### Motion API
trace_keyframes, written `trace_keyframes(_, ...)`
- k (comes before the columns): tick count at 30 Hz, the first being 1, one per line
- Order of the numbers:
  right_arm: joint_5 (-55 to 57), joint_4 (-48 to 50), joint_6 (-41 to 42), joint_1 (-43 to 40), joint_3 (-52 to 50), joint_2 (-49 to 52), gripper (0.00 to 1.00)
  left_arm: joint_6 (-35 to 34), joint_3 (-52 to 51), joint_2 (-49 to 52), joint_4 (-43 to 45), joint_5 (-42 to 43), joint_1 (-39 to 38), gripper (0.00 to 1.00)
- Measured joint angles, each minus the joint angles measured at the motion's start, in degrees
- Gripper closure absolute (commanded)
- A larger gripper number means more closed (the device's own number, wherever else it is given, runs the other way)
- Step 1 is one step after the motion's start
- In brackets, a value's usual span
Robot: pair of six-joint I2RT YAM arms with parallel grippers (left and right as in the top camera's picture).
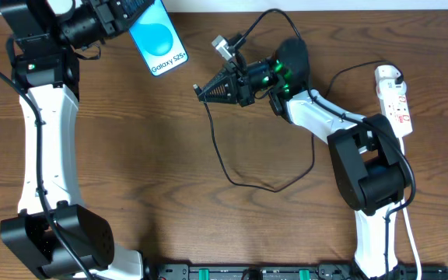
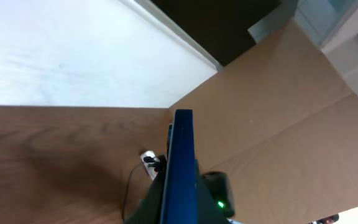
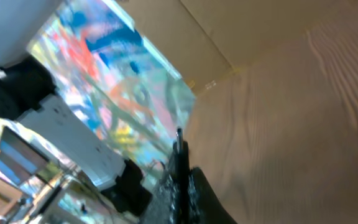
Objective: Plug charger to phone and switch on socket
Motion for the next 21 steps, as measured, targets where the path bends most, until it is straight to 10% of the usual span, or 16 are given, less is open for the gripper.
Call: trace_keyframes(21,6.27,22.01,30.80,2.84,-0.02,0.00,0.99,-3.76,0.00,0.00,2.03,0.00,0.00,0.93)
